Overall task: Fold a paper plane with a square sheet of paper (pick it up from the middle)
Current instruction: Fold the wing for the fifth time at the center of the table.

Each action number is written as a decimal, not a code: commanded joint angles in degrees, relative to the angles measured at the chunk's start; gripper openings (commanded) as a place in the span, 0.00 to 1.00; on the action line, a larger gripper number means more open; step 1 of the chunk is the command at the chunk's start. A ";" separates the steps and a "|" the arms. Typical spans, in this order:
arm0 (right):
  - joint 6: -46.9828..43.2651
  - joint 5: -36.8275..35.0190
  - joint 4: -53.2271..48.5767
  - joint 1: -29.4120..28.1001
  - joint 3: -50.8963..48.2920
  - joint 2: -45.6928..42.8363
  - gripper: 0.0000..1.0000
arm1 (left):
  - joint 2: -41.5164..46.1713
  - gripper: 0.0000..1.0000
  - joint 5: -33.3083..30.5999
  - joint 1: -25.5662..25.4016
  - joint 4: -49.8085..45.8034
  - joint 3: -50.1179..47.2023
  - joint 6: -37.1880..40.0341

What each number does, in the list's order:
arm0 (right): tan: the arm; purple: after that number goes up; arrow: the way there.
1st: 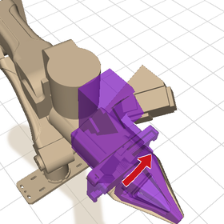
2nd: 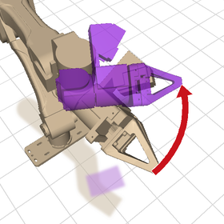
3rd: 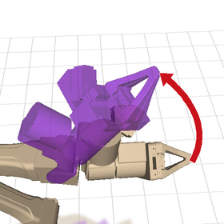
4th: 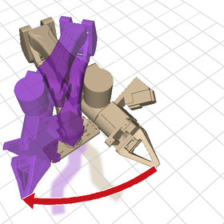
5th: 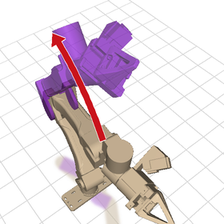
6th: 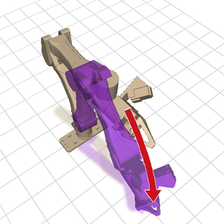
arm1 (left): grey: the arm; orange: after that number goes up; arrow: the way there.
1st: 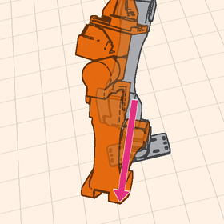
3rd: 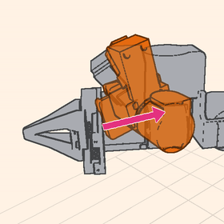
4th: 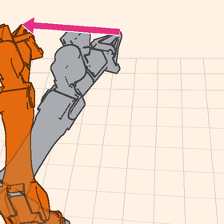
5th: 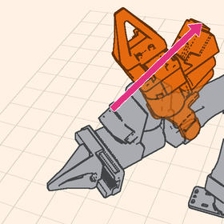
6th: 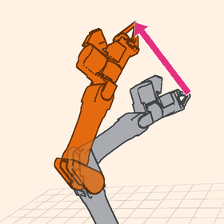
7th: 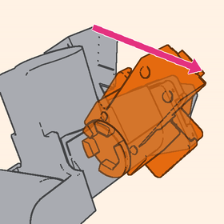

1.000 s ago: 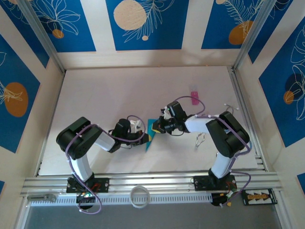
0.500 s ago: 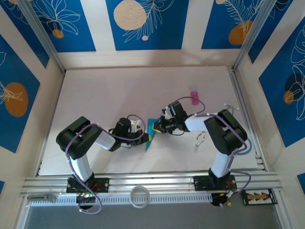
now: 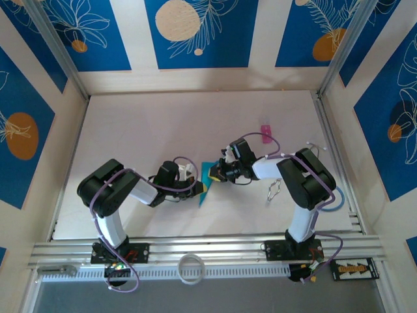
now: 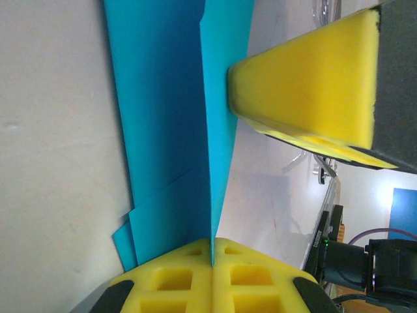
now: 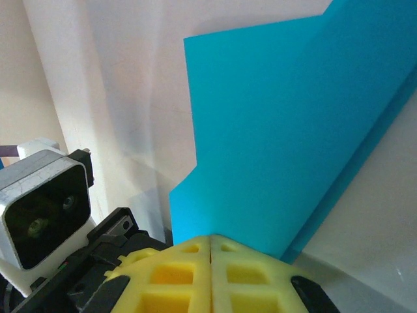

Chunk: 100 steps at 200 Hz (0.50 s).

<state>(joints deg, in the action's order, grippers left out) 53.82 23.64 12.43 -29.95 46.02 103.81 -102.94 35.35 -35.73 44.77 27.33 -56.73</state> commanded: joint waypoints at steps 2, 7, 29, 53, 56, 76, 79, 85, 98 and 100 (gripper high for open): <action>-0.70 1.78 -0.03 0.42 0.74 0.35 0.08 | -1.92 0.00 -3.22 0.92 -3.27 -2.04 -0.62; -0.73 1.85 0.07 0.42 0.79 0.27 0.08 | -1.92 0.00 -3.27 1.00 -2.87 -2.23 -0.75; -1.20 2.33 -0.03 0.50 1.09 0.40 0.08 | -2.03 0.00 -3.48 1.04 -2.06 -2.39 -1.45; -1.46 3.06 -0.03 0.46 1.57 1.11 0.08 | -2.23 0.00 -3.47 1.16 -2.23 -2.38 -1.68; -1.49 3.20 -0.03 0.53 1.68 1.29 0.08 | -2.26 0.00 -3.52 1.17 -2.23 -2.37 -1.77; -1.80 3.95 0.10 0.55 2.25 2.13 0.08 | -2.43 0.00 -3.61 1.14 -2.62 -2.45 -1.93; -1.89 4.00 0.06 0.54 2.32 2.22 0.08 | -2.44 0.00 -3.69 1.11 -2.73 -2.52 -1.90; -1.92 4.04 0.06 0.58 2.51 2.52 0.08 | -2.45 0.00 -3.78 1.13 -2.84 -2.48 -1.91; -2.05 4.11 -0.21 0.60 2.92 3.18 0.08 | -2.36 0.00 -4.01 1.13 -3.18 -2.65 -1.90; -2.12 4.15 -0.21 0.60 2.93 3.27 0.08 | -2.36 0.00 -4.12 1.15 -3.28 -2.64 -2.01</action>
<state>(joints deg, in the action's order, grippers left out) 53.17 25.82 12.62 -29.69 47.37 105.49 -103.20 34.65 -35.73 46.74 26.55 -58.65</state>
